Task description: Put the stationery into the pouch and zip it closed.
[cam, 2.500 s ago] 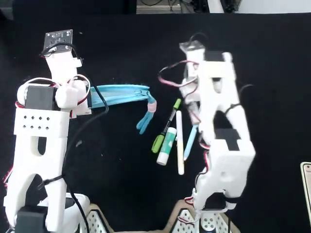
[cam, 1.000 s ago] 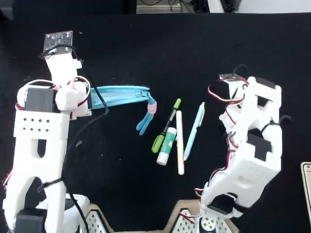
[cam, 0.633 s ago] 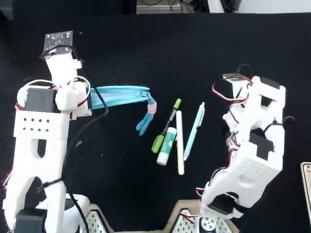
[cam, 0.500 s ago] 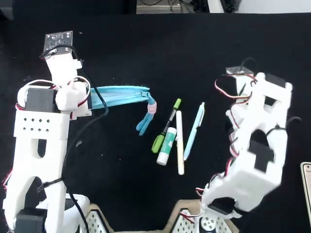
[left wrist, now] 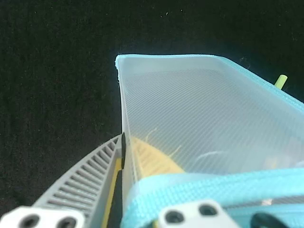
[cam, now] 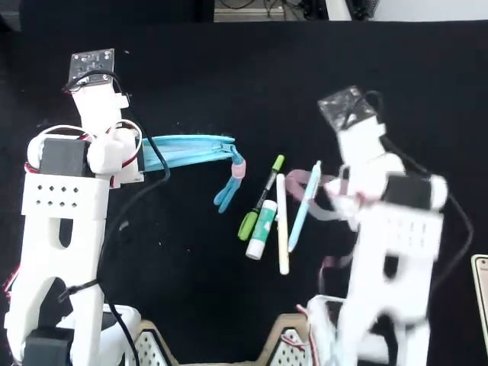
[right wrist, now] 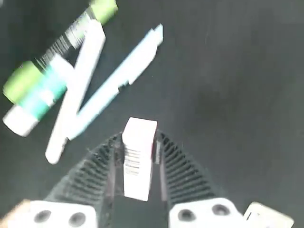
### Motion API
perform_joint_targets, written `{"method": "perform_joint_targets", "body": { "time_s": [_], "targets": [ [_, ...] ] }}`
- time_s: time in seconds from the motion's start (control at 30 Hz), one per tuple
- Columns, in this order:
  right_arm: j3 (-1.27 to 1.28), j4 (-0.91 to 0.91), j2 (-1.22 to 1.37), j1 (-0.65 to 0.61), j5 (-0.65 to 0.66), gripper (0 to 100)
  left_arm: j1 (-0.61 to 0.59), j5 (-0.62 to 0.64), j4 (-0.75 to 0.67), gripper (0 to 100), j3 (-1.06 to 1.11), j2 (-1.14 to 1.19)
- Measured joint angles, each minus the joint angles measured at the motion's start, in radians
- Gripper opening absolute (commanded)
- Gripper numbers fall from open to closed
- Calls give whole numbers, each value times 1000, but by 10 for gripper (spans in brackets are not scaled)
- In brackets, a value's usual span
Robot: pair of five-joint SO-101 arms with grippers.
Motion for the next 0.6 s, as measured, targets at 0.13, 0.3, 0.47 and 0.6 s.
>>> {"method": "perform_joint_targets", "body": {
  "time_s": [0.13, 0.3, 0.47, 0.6],
  "targets": [
    [-51, -25, -222, -219, -173, 11, 0, 0, 0, 30, 0, 0],
    [-14, -227, -411, -517, -387, 12, 0, 0, 0, 30, 5, 0],
    [195, -549, -497, -692, -442, 12, 0, 0, 0, 30, 5, 0],
    [356, -795, -560, -760, -454, 12, 0, 0, 0, 30, 5, 0]
  ]
}}
